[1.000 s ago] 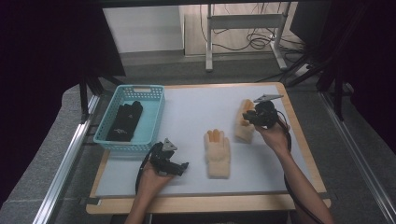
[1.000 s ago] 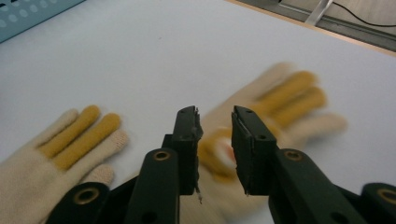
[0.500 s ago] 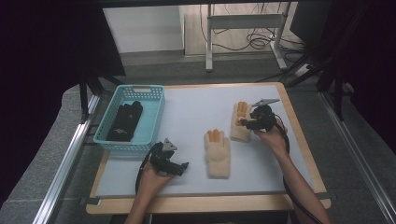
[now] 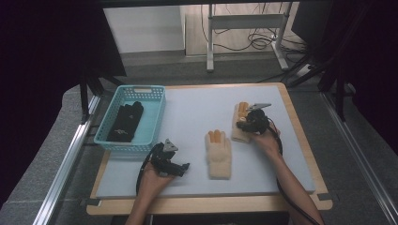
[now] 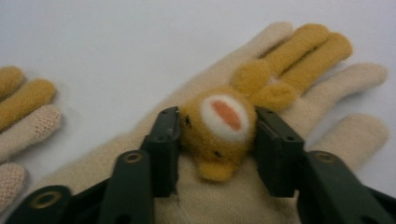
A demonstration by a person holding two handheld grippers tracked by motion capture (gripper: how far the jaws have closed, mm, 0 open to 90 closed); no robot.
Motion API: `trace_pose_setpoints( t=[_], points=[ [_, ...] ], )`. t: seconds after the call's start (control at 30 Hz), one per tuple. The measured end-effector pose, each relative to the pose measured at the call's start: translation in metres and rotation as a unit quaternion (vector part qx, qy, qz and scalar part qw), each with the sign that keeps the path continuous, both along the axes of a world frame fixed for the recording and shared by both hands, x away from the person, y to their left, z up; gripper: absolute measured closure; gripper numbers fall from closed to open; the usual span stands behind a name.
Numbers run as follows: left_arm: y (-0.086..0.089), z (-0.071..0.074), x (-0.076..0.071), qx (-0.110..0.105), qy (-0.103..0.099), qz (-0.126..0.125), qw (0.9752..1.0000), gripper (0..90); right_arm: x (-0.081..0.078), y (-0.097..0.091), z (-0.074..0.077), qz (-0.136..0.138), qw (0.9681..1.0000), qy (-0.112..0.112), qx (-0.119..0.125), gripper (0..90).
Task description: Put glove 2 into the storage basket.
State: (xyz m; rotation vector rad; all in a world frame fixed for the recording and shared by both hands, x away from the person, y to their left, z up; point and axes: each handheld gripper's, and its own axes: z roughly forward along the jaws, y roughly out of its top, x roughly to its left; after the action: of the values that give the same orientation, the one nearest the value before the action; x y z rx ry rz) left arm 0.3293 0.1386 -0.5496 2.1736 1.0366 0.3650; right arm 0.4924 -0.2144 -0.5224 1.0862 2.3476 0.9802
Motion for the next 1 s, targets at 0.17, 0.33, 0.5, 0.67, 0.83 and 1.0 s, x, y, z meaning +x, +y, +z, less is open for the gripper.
trace_pose_setpoints(
  t=[0.17,0.33,0.5,0.67,0.83,1.0],
  points=[
    [0.0,0.0,0.0,0.0,0.0,0.0,1.0,0.1,-0.004,-0.002,0.009,0.001,1.0,-0.003,-0.005,61.0],
    [0.0,0.0,0.0,0.0,0.0,0.0,1.0,0.1,-0.013,-0.009,0.022,0.008,0.9998,-0.008,0.013,60.9],
    [0.0,0.0,0.0,0.0,0.0,0.0,1.0,0.1,-0.028,-0.015,0.037,0.023,0.9992,-0.01,0.031,60.7],
    [0.0,0.0,0.0,0.0,0.0,0.0,1.0,0.1,-0.048,-0.016,0.053,0.043,0.9979,-0.013,0.045,60.7],
    [0.0,0.0,0.0,0.0,0.0,0.0,1.0,0.1,-0.071,-0.013,0.07,0.072,0.9957,-0.02,0.054,60.7],
    [0.0,0.0,0.0,-0.001,-0.001,0.001,1.0,0.1,-0.097,-0.003,0.083,0.107,0.9922,-0.02,0.061,60.7]
  ],
)
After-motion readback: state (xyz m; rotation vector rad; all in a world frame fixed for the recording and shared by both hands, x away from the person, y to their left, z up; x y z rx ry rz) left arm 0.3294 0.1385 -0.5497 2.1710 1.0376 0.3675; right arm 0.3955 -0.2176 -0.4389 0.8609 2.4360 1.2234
